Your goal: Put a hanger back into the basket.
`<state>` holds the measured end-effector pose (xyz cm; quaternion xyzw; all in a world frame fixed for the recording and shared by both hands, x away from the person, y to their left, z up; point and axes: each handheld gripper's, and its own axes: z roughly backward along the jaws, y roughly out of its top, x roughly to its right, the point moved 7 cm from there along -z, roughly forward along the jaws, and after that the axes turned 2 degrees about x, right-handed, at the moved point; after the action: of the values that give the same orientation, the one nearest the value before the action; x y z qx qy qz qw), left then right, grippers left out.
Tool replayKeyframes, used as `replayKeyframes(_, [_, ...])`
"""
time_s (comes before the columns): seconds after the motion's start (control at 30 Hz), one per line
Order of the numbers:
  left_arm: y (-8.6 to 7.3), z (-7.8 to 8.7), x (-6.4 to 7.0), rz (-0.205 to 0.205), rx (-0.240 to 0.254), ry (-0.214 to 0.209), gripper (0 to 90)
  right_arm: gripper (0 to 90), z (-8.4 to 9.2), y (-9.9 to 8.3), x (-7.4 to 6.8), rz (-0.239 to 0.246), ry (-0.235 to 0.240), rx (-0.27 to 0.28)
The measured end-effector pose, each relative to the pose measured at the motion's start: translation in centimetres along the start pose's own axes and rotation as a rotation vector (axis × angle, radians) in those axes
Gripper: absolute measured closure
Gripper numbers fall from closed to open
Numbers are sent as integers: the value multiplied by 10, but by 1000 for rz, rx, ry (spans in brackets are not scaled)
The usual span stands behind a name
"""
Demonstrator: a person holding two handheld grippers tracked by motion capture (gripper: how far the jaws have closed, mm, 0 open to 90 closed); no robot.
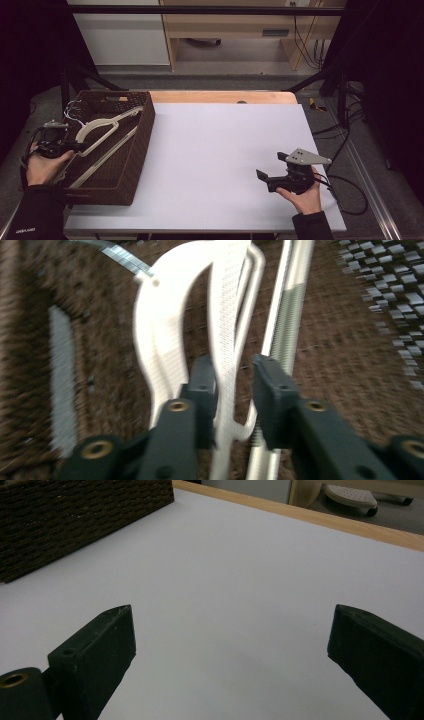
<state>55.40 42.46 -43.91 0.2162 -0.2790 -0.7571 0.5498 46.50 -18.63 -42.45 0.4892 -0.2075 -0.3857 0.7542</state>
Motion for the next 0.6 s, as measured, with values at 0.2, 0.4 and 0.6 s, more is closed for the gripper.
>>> replayKeyframes(0.2, [0, 10, -6, 17, 63, 41, 618, 55, 0, 0, 0, -3, -4, 3])
replayKeyframes(0.4, [9, 28, 1, 19, 157, 33, 552, 54, 2, 1, 1, 1, -3, 7])
replayKeyframes(0.6, [20, 45, 36, -16, 290, -52, 447, 53, 4, 3, 1, -6, -4, 27])
